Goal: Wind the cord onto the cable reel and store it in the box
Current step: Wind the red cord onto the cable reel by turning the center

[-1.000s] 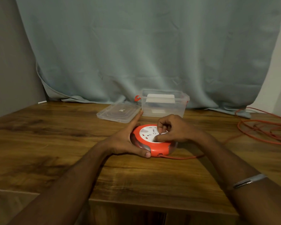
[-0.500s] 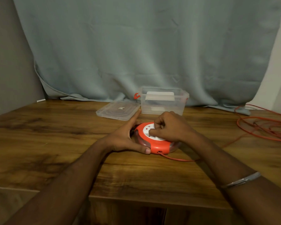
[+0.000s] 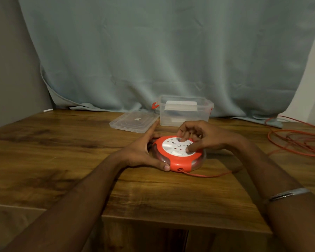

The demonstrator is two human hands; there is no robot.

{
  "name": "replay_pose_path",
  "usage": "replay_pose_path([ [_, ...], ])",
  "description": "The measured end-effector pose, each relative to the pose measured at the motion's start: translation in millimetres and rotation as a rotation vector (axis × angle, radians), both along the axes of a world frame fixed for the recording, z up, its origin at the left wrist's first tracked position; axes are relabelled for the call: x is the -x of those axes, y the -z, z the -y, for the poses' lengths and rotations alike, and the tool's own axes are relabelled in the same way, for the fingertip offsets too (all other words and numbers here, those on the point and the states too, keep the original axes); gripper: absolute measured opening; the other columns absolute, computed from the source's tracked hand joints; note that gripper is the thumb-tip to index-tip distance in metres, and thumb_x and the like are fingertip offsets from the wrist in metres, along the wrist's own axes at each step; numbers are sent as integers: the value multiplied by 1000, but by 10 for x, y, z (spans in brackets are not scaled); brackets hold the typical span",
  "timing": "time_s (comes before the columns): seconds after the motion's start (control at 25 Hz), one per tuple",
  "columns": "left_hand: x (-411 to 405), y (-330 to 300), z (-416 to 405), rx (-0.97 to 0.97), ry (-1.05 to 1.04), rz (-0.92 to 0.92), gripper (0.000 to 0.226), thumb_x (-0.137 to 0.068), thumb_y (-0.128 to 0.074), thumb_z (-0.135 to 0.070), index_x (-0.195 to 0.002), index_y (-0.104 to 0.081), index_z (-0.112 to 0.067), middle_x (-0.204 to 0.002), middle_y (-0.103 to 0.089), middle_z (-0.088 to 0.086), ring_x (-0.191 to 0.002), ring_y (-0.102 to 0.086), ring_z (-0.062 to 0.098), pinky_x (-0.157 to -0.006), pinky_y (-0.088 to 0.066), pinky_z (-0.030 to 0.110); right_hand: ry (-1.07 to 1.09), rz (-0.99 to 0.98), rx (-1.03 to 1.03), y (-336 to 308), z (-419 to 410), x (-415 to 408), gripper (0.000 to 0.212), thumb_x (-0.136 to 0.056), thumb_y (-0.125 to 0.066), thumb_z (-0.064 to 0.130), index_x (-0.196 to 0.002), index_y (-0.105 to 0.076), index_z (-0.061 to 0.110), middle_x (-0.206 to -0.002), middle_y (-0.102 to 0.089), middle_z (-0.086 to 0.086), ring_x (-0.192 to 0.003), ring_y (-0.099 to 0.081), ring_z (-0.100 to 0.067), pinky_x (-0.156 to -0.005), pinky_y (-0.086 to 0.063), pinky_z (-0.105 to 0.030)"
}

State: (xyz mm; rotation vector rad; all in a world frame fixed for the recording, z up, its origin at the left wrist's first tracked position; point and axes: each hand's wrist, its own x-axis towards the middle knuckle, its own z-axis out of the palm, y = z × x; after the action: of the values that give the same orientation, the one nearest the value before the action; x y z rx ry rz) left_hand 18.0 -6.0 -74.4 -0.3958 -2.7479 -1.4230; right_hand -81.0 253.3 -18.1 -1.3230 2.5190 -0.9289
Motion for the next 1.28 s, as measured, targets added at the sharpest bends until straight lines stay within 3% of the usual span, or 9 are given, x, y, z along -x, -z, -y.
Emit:
replay_pose_path([
  [0.2, -6, -14, -2, -6, -6, 5, 156, -55, -104, -38, -166, 5, -47, -154, -41, -14, -138, -41, 2, -97, -38, 3, 86, -17, -49, 12, 60, -98, 27, -74, -93, 29, -92, -75, 21, -84, -70, -3, -73, -61, -11, -68, -50, -36],
  [0.4, 11, 1, 0, -5, -20, -1, 153, -57, -103, -38, -166, 5, -48, -160, -39, -10, -140, -42, 6, -106, -39, 16, 215, -246, -95, 56, 179, -186, 41, -71, -84, 53, -61, -63, 20, -56, -59, 8, -55, -53, -7, -59, -45, -36],
  [0.56, 16, 6, 5, -10, -8, 0, 152, -58, -102, -37, -166, 4, -47, -157, -41, -14, -133, -46, -3, -96, -40, 1, 238, -436, -117, 96, 301, -275, 57, -82, -76, 53, -48, -51, 16, -43, -47, 1, -45, -45, -12, -52, -33, -30],
  [0.64, 15, 8, 15, -15, -7, -1, 153, -57, -103, -39, -166, 3, -48, -160, -40, -12, -138, -45, 0, -96, -40, 0, 243, -474, -103, 91, 315, -276, 52, -87, -75, 46, -49, -54, 16, -46, -51, 0, -47, -46, -12, -53, -33, -30],
  [0.76, 8, -7, 14, -6, -14, 16, 155, -54, -104, -45, -166, 4, -49, -163, -37, -11, -143, -39, 5, -103, -39, 9, 227, -354, -29, 11, 193, -212, 12, -80, -80, 26, -76, -68, 27, -72, -71, 8, -58, -57, -3, -59, -43, -29],
  [0.84, 9, -19, 6, 8, -22, 25, 157, -50, -103, -53, -165, 4, -51, -169, -32, -7, -149, -36, 12, -112, -38, 22, 150, -185, -18, -32, 90, -178, 33, -73, -78, 10, -99, -70, 29, -94, -76, 16, -63, -59, -2, -58, -46, -29],
  [0.96, 4, -32, -4, 12, -26, 33, 155, -54, -103, -49, -165, 5, -51, -172, -29, -4, -154, -33, 17, -113, -36, 26, 56, -95, -53, -21, 35, -138, 44, -79, -77, -2, -115, -69, 23, -97, -74, 30, -63, -54, -8, -55, -43, -22],
  [1.08, -4, -31, -8, 7, -28, 29, 152, -57, -102, -42, -166, 5, -48, -170, -31, -5, -149, -35, 11, -106, -37, 17, 38, -18, -9, 7, 23, -81, 49, -80, -78, -2, -120, -61, 22, -117, -77, 10, -66, -50, -16, -60, -44, -32],
  [1.28, -16, -26, -8, 0, -20, 21, 153, -56, -100, -41, -166, 5, -46, -168, -34, -6, -145, -36, 6, -99, -36, 8, 54, 17, 15, -1, -4, -96, 48, -78, -83, 0, -112, -55, 19, -112, -79, 4, -70, -57, -19, -62, -47, -39],
])
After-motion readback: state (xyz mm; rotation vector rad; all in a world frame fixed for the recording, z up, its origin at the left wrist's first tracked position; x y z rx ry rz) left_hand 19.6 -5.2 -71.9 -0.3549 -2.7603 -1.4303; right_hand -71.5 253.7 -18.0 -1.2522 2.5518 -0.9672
